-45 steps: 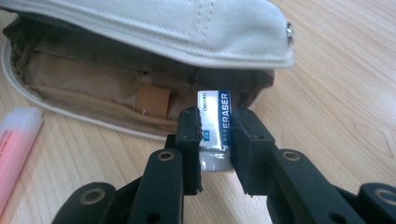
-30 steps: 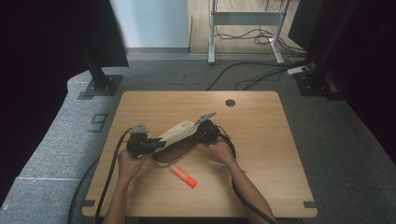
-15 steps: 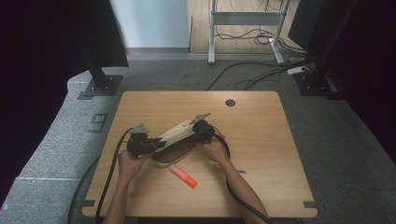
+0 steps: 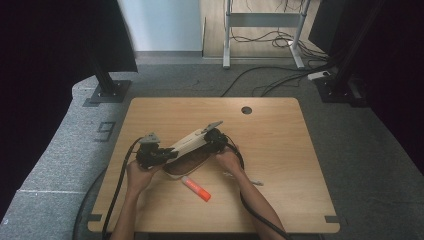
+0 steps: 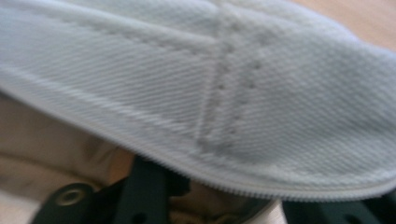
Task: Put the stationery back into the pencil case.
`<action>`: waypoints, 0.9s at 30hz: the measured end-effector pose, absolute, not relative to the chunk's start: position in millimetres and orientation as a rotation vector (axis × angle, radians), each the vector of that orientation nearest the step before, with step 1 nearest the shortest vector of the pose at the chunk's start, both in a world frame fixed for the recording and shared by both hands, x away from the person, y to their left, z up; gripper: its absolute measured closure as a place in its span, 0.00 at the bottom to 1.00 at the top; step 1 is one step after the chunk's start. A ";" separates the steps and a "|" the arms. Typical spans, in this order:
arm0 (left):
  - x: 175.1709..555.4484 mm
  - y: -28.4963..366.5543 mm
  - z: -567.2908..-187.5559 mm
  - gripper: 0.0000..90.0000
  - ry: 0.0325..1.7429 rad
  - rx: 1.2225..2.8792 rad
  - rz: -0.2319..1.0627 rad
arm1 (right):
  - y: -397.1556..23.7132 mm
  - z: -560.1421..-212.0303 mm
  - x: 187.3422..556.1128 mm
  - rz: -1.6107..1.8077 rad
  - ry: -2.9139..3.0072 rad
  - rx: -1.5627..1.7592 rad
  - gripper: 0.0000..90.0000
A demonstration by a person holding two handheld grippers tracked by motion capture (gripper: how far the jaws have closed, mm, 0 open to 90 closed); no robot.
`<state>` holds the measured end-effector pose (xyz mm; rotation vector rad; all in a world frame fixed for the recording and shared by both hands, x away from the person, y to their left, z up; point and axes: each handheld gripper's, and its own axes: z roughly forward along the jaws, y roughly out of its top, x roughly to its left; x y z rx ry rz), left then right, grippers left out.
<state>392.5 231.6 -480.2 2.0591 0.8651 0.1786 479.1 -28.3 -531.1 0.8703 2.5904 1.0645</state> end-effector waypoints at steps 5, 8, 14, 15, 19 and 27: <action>392.7 231.0 -480.5 0.83 0.871 2.053 0.176 | -33.5 -524.2 474.7 1.075 2.604 0.851 0.60; 392.9 230.9 -480.8 0.83 0.874 2.052 0.175 | -37.6 -521.1 472.0 1.073 2.621 0.851 0.55; 393.4 230.8 -481.6 0.83 0.876 2.052 0.174 | -45.6 -514.3 464.4 1.066 2.641 0.836 0.49; 393.4 230.9 -481.6 0.83 0.877 2.052 0.173 | -47.0 -513.0 463.3 1.069 2.647 0.833 0.49; 393.5 231.1 -481.7 0.83 0.877 2.054 0.171 | -51.7 -507.9 458.6 1.077 2.649 0.825 0.46; 393.5 231.0 -482.0 0.83 0.875 2.057 0.170 | -61.5 -500.5 450.5 1.098 2.655 0.838 0.41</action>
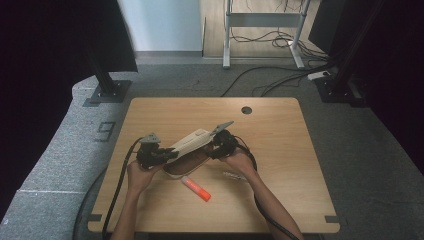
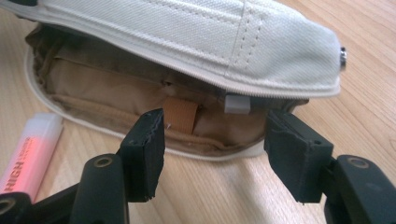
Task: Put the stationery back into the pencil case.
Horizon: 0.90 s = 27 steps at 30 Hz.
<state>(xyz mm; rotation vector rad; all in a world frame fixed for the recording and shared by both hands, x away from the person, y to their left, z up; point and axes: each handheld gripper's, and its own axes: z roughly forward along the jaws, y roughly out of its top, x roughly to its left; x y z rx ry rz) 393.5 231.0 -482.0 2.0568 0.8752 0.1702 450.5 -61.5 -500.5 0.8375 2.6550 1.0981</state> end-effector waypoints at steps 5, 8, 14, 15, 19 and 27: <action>393.5 230.7 -482.3 0.83 0.873 2.060 0.170 | -69.3 -498.1 446.2 1.113 2.653 0.837 0.40; 393.5 230.5 -482.6 0.83 0.869 2.064 0.171 | -77.0 -496.0 441.0 1.122 2.650 0.837 0.38; 393.6 230.2 -482.9 0.83 0.866 2.068 0.171 | -87.6 -494.6 436.3 1.139 2.644 0.859 0.35; 393.6 230.3 -482.9 0.82 0.866 2.069 0.171 | -91.7 -494.4 434.4 1.136 2.643 0.867 0.34; 393.7 230.1 -483.2 0.82 0.863 2.072 0.169 | -100.4 -494.9 429.9 1.126 2.646 0.864 0.35; 393.7 230.0 -483.4 0.82 0.864 2.072 0.167 | -115.1 -495.8 418.7 1.126 2.649 0.849 0.42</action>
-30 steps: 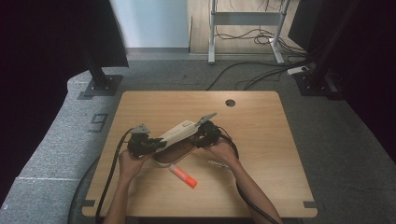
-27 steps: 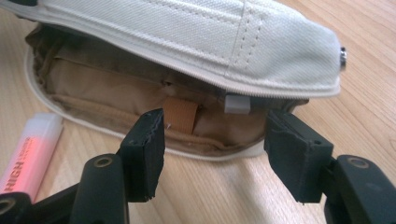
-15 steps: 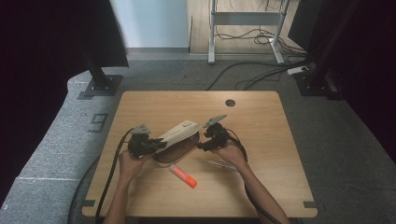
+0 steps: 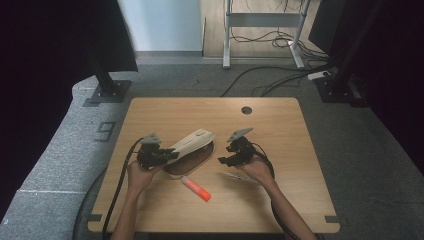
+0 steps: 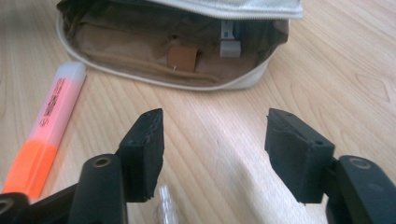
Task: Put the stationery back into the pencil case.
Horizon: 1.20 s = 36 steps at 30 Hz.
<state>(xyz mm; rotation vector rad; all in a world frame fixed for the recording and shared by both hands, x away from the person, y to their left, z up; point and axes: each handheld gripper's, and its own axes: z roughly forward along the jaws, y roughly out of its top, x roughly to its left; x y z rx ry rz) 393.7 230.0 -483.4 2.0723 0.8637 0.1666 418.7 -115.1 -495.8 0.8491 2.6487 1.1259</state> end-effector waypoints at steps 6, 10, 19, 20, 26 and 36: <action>393.8 229.9 -483.7 0.82 0.864 2.073 0.166 | -132.3 -496.0 407.6 1.137 2.632 0.841 0.54; 393.8 229.9 -483.7 0.82 0.863 2.074 0.166 | -140.8 -499.0 400.9 1.138 2.635 0.843 0.59; 393.8 229.7 -483.9 0.82 0.863 2.075 0.166 | -156.0 -505.3 386.5 1.128 2.642 0.837 0.67; 393.7 229.6 -483.9 0.82 0.864 2.075 0.167 | -157.3 -505.6 384.7 1.130 2.641 0.841 0.67; 393.6 229.3 -484.0 0.82 0.863 2.078 0.168 | -164.9 -509.4 375.4 1.125 2.655 0.842 0.69; 393.4 228.8 -484.2 0.82 0.864 2.078 0.169 | -177.2 -525.1 364.7 1.111 2.686 0.853 0.71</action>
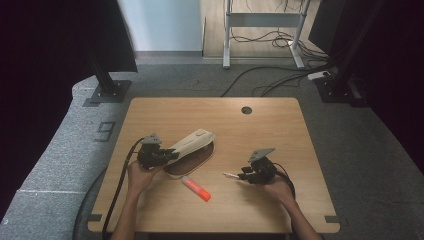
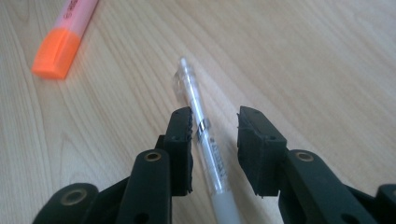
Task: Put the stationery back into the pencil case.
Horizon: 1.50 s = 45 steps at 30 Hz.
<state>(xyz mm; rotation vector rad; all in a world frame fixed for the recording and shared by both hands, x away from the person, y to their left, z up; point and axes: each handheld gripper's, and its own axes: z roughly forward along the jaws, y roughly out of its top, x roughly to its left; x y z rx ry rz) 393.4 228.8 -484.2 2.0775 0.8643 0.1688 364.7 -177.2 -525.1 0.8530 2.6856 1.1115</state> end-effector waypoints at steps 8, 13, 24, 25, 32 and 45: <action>393.3 228.4 -484.5 0.82 0.863 2.080 0.168 | -178.9 -533.9 359.0 1.069 2.709 0.815 0.77; 393.2 228.2 -484.6 0.82 0.863 2.081 0.165 | -179.1 -536.9 355.4 1.027 2.691 0.777 0.82; 393.3 227.9 -484.8 0.82 0.866 2.080 0.164 | -184.9 -539.3 354.4 1.080 2.668 0.833 0.86; 393.3 227.9 -484.8 0.82 0.866 2.080 0.164 | -184.9 -539.3 354.4 1.080 2.668 0.833 0.86; 393.5 228.0 -484.9 0.82 0.866 2.076 0.164 | -185.4 -536.3 353.6 1.115 2.660 0.858 0.87; 393.0 228.1 -484.1 0.83 0.870 2.072 0.174 | -176.2 -515.5 359.6 1.158 2.634 0.834 0.87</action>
